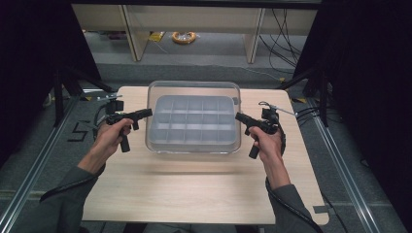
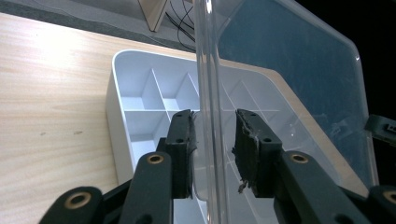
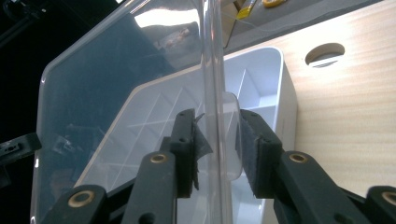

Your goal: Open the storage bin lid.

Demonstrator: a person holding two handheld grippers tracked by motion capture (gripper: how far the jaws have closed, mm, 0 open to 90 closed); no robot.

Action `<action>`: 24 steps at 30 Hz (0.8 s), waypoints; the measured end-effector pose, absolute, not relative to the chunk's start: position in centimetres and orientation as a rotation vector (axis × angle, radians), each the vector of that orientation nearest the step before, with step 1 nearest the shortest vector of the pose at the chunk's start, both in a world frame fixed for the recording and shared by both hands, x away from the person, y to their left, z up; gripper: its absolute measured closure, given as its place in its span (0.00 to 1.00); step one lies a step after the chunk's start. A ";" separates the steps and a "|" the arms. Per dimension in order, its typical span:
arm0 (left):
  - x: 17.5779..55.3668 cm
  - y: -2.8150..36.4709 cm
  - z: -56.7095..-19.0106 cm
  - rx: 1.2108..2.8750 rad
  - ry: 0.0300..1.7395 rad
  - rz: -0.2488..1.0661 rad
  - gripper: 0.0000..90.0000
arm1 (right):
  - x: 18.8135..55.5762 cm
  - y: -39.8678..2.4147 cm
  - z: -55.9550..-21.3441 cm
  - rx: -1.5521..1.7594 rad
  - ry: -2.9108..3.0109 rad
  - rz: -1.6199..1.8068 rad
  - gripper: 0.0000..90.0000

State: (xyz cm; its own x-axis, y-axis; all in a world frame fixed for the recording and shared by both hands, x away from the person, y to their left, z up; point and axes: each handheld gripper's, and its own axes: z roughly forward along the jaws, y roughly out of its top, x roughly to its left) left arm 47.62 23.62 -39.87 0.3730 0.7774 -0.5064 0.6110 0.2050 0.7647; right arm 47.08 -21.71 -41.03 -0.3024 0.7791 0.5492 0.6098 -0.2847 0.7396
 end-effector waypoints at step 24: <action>42.3 24.2 -42.1 1.521 1.271 0.164 0.75 | 40.9 -21.5 -43.0 1.716 1.810 1.646 0.77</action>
